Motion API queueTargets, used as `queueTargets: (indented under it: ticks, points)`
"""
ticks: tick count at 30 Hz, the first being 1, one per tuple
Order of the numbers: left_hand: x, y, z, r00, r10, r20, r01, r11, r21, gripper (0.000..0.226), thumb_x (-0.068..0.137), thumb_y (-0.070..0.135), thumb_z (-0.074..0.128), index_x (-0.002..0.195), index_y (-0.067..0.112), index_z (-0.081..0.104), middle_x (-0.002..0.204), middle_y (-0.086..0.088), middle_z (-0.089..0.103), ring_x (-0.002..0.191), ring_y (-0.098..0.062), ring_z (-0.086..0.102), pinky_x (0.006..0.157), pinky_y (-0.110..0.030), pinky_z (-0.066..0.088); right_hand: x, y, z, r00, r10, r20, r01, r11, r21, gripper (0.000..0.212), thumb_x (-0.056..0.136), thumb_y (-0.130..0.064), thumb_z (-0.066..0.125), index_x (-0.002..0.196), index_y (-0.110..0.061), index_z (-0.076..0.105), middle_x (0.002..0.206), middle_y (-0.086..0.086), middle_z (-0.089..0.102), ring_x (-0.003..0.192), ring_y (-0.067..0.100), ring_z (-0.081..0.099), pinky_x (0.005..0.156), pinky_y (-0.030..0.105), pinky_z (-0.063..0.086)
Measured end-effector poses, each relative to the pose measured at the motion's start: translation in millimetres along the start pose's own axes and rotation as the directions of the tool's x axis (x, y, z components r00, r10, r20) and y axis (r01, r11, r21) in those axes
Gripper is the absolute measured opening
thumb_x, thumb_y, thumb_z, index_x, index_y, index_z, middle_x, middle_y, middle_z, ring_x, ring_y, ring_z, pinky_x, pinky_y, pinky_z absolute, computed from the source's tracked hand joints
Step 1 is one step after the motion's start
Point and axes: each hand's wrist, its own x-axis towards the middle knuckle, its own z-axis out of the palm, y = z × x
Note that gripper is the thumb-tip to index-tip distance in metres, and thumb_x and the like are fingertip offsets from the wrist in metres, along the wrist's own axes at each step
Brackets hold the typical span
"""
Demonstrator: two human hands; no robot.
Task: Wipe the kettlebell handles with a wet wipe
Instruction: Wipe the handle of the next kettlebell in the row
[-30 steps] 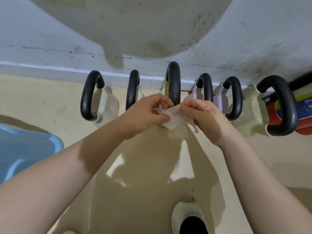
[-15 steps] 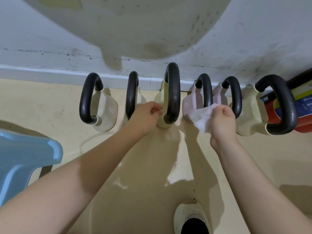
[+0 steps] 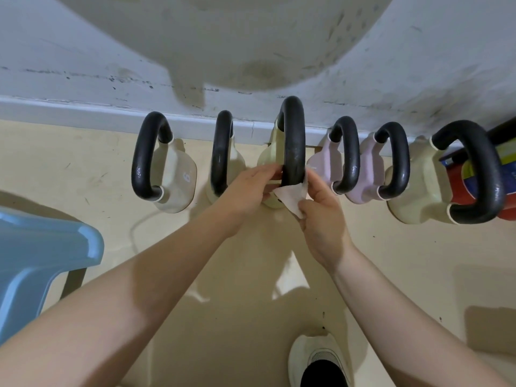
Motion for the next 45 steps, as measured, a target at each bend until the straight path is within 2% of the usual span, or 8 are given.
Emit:
queueTargets:
  ticks: [7,12,18,28,33,36,41,45]
  points:
    - [0.2,0.2,-0.9,0.999,-0.055,-0.002,0.054,0.997,-0.049,0.041,0.099,0.041,0.021,0.108,0.028,0.059,0.113,0.004,0.065,0.109,-0.012,0.059,0.107,-0.035,0.039,14.6,21.2,1.2,0.964,-0.127,-0.233,-0.021,0.839,-0.543,0.031,0.080,-0.029,0.064,0.110,-0.024,0.062,0.093,-0.003,0.069,0.079,0.002,0.059,0.071,0.015,0.044]
    - [2.3,1.1,1.4,0.989,-0.074,-0.127,0.048,0.979,-0.197,0.045,0.099,0.041,0.022,0.117,0.017,0.056,0.108,0.003,0.062,0.097,-0.014,0.063,0.100,-0.033,0.044,40.5,-1.4,23.9,0.948,-0.005,-0.318,-0.075,0.969,-0.237,0.020,0.091,-0.021,0.052,0.108,-0.010,0.053,0.080,-0.002,0.059,0.070,0.004,0.058,0.065,0.021,0.049]
    - [0.5,0.8,-2.9,0.981,-0.096,-0.165,0.060,0.976,-0.211,0.046,0.099,0.041,0.022,0.110,0.015,0.059,0.103,-0.001,0.065,0.087,-0.015,0.063,0.085,-0.029,0.050,23.1,5.6,16.5,0.971,0.003,-0.241,-0.072,0.959,-0.275,0.013,0.088,-0.017,0.059,0.101,-0.012,0.059,0.088,0.003,0.065,0.078,0.011,0.062,0.070,0.025,0.051]
    - [-2.7,-0.6,-12.4,0.982,-0.111,-0.150,0.076,0.973,-0.218,0.037,0.098,0.040,0.028,0.122,0.021,0.048,0.106,-0.006,0.067,0.063,-0.015,0.058,0.057,-0.023,0.046,70.8,-39.5,27.4,0.937,0.178,-0.300,-0.259,0.931,-0.257,0.033,0.085,-0.034,0.056,0.059,-0.015,0.048,0.053,0.000,0.051,0.059,0.021,0.052,0.062,0.031,0.046]
    - [1.0,2.1,-15.5,0.981,-0.092,-0.168,0.052,0.972,-0.228,0.036,0.098,0.039,0.029,0.123,0.020,0.047,0.100,-0.004,0.065,0.066,-0.014,0.058,0.061,-0.024,0.047,34.5,1.2,19.6,0.972,-0.013,-0.235,-0.040,0.975,-0.219,0.006,0.085,-0.010,0.059,0.087,-0.014,0.055,0.065,-0.004,0.054,0.053,0.001,0.052,0.052,0.017,0.043]
    - [2.7,0.3,-16.6,0.982,-0.078,-0.172,0.041,0.977,-0.207,0.037,0.098,0.040,0.028,0.124,0.020,0.046,0.099,-0.004,0.064,0.067,-0.014,0.059,0.061,-0.024,0.048,24.6,27.6,19.0,0.962,-0.092,-0.257,0.001,0.943,-0.334,0.034,0.077,-0.016,0.065,0.108,-0.019,0.051,0.091,-0.002,0.064,0.086,0.010,0.063,0.075,0.027,0.050]
    - [0.3,-7.4,-18.2,0.980,-0.082,-0.179,0.046,0.980,-0.194,0.032,0.098,0.041,0.027,0.116,0.025,0.048,0.095,-0.001,0.067,0.070,-0.015,0.061,0.063,-0.025,0.048,35.5,26.8,9.5,0.987,-0.070,-0.145,0.043,0.982,-0.183,0.040,0.076,-0.003,0.069,0.112,-0.012,0.052,0.092,0.004,0.058,0.083,0.014,0.057,0.070,0.025,0.049]
    - [-1.1,-8.9,-18.0,0.983,-0.075,-0.167,0.046,0.985,-0.166,0.026,0.099,0.039,0.025,0.094,0.035,0.051,0.093,0.001,0.065,0.068,-0.015,0.060,0.065,-0.027,0.046,28.9,38.8,5.9,0.979,-0.022,-0.203,-0.051,0.937,-0.346,0.051,0.061,-0.027,0.077,0.106,-0.015,0.055,0.093,0.000,0.061,0.089,0.019,0.060,0.082,0.048,0.053]
